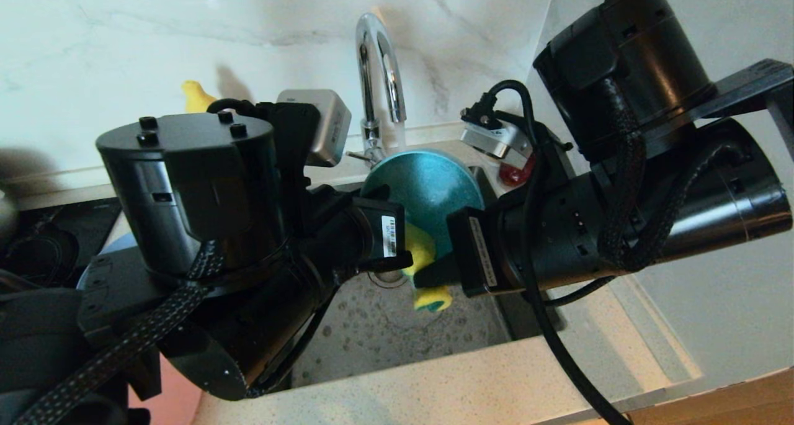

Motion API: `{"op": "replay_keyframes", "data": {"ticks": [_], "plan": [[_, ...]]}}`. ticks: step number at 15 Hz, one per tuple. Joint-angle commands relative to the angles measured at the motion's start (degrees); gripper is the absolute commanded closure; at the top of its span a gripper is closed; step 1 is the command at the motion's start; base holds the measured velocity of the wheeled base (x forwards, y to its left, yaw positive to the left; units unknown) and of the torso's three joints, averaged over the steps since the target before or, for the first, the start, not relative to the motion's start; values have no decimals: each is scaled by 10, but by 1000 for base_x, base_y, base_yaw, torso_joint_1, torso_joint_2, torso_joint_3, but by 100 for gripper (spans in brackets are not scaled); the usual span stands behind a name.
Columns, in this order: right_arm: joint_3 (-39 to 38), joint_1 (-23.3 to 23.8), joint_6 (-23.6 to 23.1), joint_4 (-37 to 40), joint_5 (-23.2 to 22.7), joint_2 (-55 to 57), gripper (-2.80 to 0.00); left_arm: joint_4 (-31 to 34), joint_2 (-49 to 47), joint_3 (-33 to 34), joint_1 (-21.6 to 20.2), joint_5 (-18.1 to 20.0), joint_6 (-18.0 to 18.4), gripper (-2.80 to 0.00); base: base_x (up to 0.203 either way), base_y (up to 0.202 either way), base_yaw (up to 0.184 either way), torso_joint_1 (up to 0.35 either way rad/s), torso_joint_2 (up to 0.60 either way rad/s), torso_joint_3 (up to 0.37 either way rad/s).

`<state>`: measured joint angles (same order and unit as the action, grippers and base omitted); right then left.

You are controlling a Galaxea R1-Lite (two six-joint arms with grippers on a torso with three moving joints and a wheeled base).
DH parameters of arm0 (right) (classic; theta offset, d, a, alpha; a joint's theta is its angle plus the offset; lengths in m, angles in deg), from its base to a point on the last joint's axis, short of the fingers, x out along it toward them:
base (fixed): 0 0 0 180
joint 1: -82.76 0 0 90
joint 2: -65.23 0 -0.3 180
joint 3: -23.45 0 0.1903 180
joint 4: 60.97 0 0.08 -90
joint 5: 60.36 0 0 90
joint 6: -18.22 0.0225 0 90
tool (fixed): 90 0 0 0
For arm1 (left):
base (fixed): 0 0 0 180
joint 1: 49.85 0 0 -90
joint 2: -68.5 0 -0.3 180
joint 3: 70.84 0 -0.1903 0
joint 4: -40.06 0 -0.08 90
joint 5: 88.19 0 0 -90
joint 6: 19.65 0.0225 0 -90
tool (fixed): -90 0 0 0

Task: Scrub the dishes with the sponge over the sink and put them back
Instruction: Wipe the bowl

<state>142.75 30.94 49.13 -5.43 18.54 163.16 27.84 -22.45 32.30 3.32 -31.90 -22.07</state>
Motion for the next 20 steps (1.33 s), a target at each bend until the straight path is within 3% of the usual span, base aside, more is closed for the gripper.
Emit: {"op": "replay_keyframes", "data": {"ticks": [1,7,18,20], "plan": [[0,18,1,4,0,-12,0,-2,1,0,-2,-2,1,0,0,0,0,0,0,0],[-1,64,0,6,-1,-36,0,-2,0,1,-3,-3,1,0,0,0,0,0,0,0],[50,62,-6,3,-2,-28,0,-1,0,16,-3,-2,1,0,0,0,0,0,0,0],[50,57,-8,2,-20,-29,0,-1,-2,21,-3,-1,1,0,0,0,0,0,0,0]]}}
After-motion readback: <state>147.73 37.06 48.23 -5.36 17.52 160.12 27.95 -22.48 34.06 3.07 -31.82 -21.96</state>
